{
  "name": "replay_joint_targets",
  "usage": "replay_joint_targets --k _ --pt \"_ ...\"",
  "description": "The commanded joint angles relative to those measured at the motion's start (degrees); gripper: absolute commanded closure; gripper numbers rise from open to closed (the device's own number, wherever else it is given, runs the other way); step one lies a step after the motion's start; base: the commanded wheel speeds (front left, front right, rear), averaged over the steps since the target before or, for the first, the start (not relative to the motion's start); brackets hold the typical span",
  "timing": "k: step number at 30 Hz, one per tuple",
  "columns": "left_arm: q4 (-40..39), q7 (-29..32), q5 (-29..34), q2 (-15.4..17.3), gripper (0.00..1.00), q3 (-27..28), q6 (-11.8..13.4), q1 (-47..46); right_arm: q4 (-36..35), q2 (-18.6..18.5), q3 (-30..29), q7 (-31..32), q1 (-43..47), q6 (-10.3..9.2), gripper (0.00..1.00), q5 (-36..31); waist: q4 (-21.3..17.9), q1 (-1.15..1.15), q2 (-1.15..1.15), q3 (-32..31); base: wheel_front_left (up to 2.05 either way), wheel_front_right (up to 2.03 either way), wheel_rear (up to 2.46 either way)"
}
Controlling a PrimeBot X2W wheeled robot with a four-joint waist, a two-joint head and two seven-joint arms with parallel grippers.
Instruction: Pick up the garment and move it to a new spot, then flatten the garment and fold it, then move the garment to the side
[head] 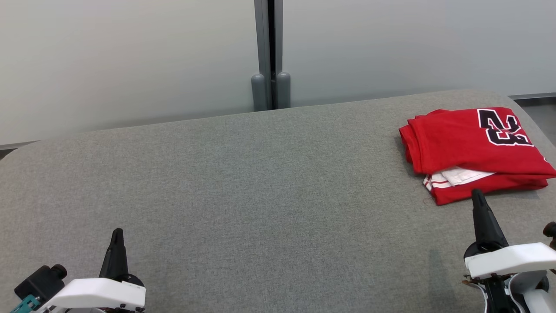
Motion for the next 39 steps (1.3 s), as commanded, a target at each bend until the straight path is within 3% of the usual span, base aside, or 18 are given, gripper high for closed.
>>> replay_joint_targets --k 1,39 --pt "-0.64 0.30 -1.71 0.16 1.00 0.60 -0.70 -1.79 -1.00 -0.05 -0.75 0.49 -0.54 -0.01 1.00 1.67 0.06 0.00 0.00 0.00 0.00 0.00 0.00" --pt "-0.31 6.61 -22.28 -1.48 1.00 3.82 -4.28 -4.24 -1.39 4.19 -6.84 6.75 0.18 -0.01 1.00 21.82 1.70 0.00 0.00 0.14 0.00 0.00 0.00"
